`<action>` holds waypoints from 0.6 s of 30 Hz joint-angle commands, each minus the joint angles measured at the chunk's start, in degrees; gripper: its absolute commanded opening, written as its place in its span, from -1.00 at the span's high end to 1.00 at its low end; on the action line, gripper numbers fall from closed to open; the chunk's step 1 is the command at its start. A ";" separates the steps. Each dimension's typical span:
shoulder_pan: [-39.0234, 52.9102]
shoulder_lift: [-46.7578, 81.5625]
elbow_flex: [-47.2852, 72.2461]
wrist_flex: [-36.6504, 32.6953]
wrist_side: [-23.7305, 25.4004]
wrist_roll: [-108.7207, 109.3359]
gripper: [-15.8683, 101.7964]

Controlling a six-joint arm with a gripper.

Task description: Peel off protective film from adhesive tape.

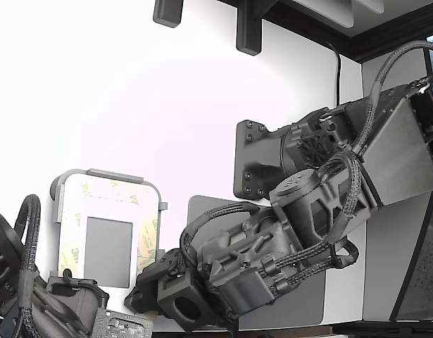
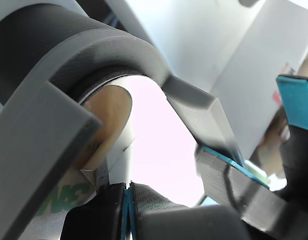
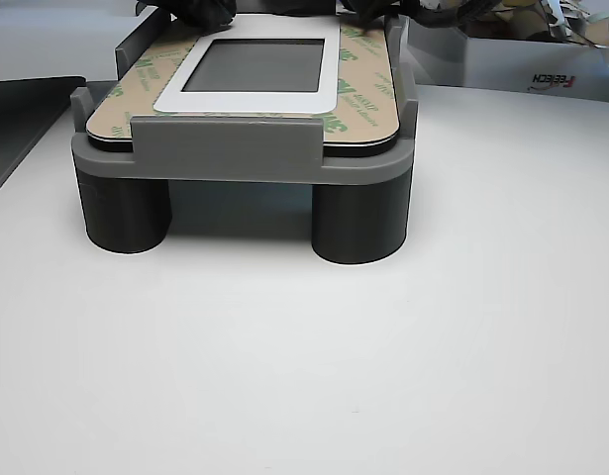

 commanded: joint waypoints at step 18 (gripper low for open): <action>-2.37 1.85 1.67 -1.67 -0.44 -1.41 0.84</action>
